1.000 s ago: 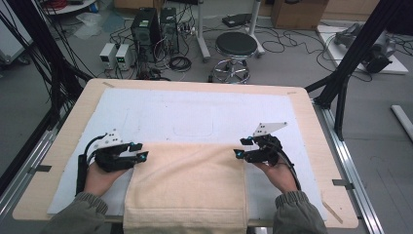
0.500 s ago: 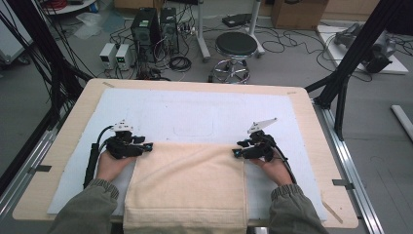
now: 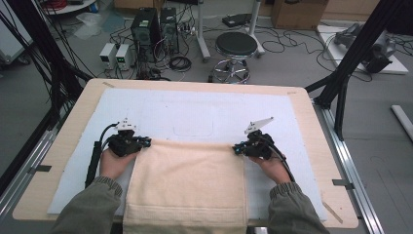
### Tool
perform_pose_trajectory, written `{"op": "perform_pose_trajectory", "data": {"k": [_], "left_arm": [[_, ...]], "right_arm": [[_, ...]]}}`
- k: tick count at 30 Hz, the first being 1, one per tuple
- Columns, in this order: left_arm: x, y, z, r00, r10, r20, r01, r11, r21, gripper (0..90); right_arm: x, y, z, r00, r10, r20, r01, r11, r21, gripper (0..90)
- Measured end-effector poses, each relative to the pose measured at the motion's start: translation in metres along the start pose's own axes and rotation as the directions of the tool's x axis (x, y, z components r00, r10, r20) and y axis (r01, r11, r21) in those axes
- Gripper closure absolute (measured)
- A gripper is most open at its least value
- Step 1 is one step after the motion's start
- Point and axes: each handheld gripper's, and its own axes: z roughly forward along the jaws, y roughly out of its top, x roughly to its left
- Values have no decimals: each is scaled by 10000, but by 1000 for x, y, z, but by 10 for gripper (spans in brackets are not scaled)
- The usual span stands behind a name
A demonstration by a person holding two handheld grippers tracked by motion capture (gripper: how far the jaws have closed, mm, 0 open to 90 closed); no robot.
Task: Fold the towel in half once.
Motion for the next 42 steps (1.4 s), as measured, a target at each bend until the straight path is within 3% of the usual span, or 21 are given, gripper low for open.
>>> {"op": "perform_pose_trajectory", "data": {"k": [3,4,5,6,9,14,15,16,17,21,23,24,25,27,28,32,36,38,40,42], "left_arm": [[6,21,2,9989,-229,-398,216,9992,-343,824],[6,21,2,9989,-229,-398,216,9992,-343,824],[11,35,3,9977,-329,-588,293,9977,-610,824],[11,35,3,9977,-329,-588,293,9977,-610,824],[22,59,7,9949,-574,-831,493,9941,-961,824],[33,79,20,9932,-433,-1080,325,9944,-1003,811],[33,79,20,9932,-433,-1080,325,9944,-1003,780],[34,78,26,9917,-290,-1249,204,9973,-703,716],[36,77,26,9935,-348,-1083,286,9979,-582,672],[41,68,23,9951,-459,-871,411,9976,-564,624],[40,58,14,9979,-441,-464,406,9964,-740,612],[40,58,14,9979,-441,-464,406,9964,-740,604],[36,50,9,9991,-409,-114,396,9944,-976,600],[33,47,7,9991,-404,106,412,9957,-826,597],[24,39,2,9997,-21,256,43,9963,-863,567],[10,20,-9,9975,348,609,-294,9958,-862,564],[-4,6,-24,9916,843,982,-748,9926,-962,545],[-14,-1,-35,9869,1103,1180,-989,9902,-988,539],[-22,-7,-45,9827,1386,1228,-1249,9857,-1133,535],[-30,-15,-54,9800,1435,1380,-1243,9825,-1387,526]], "right_arm": [[-9,15,-5,9988,101,479,-93,9998,-171,850],[-9,15,-5,9988,101,479,-93,9998,-171,850],[-17,27,-9,9969,129,777,-96,9991,-421,850],[-17,27,-9,9969,129,777,-96,9991,-421,850],[-33,45,-13,9905,349,1331,-254,9970,-725,850],[-50,61,-10,9828,500,1777,-343,9953,-901,839],[-50,61,-10,9828,500,1777,-343,9953,-901,839],[-54,62,-7,9791,498,1970,-315,9950,-946,709],[-56,60,-5,9776,712,1980,-516,9934,-1024,654],[-56,54,-4,9828,873,1630,-708,9920,-1044,600],[-48,47,-5,9879,602,1429,-439,9924,-1148,576],[-44,44,-7,9896,562,1323,-411,9925,-1147,571],[-41,42,-8,9902,476,1312,-322,9926,-1173,558],[-35,39,-10,9919,401,1208,-257,9926,-1189,544],[-25,33,-13,9945,255,1017,-138,9934,-1141,528],[-2,23,-25,9965,-3,840,114,9914,-1307,506],[23,20,-36,9973,-490,552,543,9937,-979,463],[38,16,-43,9941,-884,632,960,9870,-1289,473],[50,11,-46,9933,-1002,569,1071,9852,-1338,468],[59,3,-46,9918,-1174,499,1231,9836,-1318,466]]}}
